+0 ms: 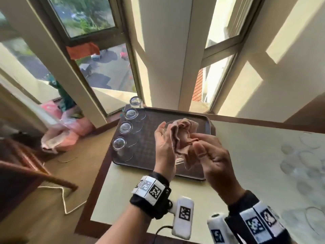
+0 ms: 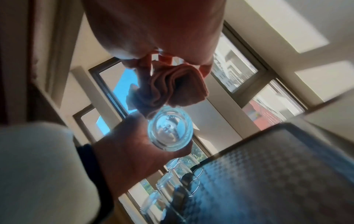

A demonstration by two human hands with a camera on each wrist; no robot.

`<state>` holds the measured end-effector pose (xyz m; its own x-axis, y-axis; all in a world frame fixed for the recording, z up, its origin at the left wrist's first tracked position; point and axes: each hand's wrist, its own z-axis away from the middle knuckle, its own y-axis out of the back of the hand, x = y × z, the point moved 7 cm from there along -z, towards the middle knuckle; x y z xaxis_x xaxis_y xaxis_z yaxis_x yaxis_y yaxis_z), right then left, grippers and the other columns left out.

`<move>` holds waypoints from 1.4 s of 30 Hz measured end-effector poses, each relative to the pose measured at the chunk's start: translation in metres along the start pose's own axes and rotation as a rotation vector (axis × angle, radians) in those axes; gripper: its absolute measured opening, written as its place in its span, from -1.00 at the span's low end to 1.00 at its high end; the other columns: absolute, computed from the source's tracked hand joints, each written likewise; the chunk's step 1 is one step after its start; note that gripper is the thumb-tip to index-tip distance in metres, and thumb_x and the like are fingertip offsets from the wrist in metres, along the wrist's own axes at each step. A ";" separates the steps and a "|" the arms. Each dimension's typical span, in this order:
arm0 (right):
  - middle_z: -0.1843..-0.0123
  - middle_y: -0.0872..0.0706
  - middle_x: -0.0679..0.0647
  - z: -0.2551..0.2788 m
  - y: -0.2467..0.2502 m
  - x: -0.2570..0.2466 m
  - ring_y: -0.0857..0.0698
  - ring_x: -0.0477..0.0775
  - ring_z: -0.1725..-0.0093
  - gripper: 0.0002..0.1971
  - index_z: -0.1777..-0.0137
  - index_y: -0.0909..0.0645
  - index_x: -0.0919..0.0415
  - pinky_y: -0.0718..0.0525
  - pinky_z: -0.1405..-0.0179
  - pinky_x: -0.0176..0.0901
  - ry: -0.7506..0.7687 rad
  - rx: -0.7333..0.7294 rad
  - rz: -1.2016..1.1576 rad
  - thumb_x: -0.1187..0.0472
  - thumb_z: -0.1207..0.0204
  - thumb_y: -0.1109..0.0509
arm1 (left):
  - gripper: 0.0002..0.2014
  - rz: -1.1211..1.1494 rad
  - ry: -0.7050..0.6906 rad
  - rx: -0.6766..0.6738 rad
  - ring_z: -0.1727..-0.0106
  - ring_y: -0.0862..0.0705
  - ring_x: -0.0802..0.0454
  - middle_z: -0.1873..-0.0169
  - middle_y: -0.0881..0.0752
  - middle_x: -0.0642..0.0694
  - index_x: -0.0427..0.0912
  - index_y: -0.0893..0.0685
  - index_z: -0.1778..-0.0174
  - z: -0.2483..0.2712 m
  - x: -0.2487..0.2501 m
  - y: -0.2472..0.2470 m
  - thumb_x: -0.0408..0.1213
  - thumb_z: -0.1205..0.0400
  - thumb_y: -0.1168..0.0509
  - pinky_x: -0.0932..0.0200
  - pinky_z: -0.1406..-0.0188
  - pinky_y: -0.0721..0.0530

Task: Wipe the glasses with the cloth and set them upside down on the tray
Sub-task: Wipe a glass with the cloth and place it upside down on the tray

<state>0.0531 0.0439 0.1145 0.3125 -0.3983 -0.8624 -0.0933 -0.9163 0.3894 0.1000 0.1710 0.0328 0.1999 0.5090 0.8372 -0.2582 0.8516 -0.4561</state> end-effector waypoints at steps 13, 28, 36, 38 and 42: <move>-0.30 -0.56 -0.07 0.005 -0.019 0.008 -0.56 0.11 -0.20 -0.37 -0.65 -0.26 -0.07 -0.52 -0.19 0.03 -0.120 -0.296 0.584 -0.01 -0.54 -0.16 | -0.50 -0.147 -0.106 -0.063 -0.35 -0.70 -0.04 -0.35 -0.64 -0.21 0.03 -0.21 -0.50 0.012 0.002 -0.010 -0.05 -0.71 -0.27 0.14 -0.25 -0.68; -0.39 -0.69 0.24 0.000 -0.027 0.042 -0.70 0.18 -0.37 -0.48 -0.57 -0.41 0.25 -0.70 -0.29 0.10 -0.550 -0.002 -0.849 -0.08 -0.79 -0.01 | -0.41 -0.465 -0.161 -0.215 -0.32 -0.72 0.11 -0.29 -0.71 -0.01 0.26 -0.49 -0.28 0.026 0.022 -0.038 0.33 -0.36 -0.41 -0.04 -0.40 -0.67; -0.29 -0.74 0.18 -0.020 -0.014 0.034 -0.77 0.18 -0.24 -0.66 -0.44 -0.41 0.06 -0.76 -0.21 0.18 -0.479 0.070 -0.563 -0.05 -0.82 -0.01 | -0.15 -0.347 -0.175 -0.212 -0.30 -0.74 -0.09 -0.19 -0.74 -0.12 0.04 -0.40 -0.40 0.015 0.031 -0.047 0.44 -0.32 -0.47 -0.22 -0.41 -0.65; -0.28 -0.74 0.12 -0.020 -0.014 0.027 -0.78 0.10 -0.22 -0.68 -0.47 -0.41 0.05 -0.77 -0.19 0.13 -0.399 0.055 -0.495 0.02 -0.82 -0.02 | -0.22 -0.359 -0.206 -0.171 -0.31 -0.74 -0.09 -0.24 -0.73 -0.17 0.19 -0.39 -0.33 0.016 0.029 -0.046 0.49 -0.31 -0.44 -0.22 -0.39 -0.66; -0.41 -0.65 0.28 -0.013 -0.020 0.031 -0.67 0.25 -0.39 -0.58 -0.55 -0.37 0.22 -0.68 -0.35 0.14 -0.484 -0.006 -0.793 0.05 -0.82 0.02 | -0.40 -0.329 -0.176 -0.199 -0.28 -0.74 -0.01 -0.21 -0.73 -0.10 0.12 -0.42 -0.33 0.015 0.024 -0.046 0.23 -0.46 -0.43 -0.07 -0.37 -0.68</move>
<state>0.0770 0.0505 0.0839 -0.1463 0.3698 -0.9175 -0.0158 -0.9283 -0.3716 0.1031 0.1418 0.0783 0.0719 0.1913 0.9789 -0.0167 0.9815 -0.1905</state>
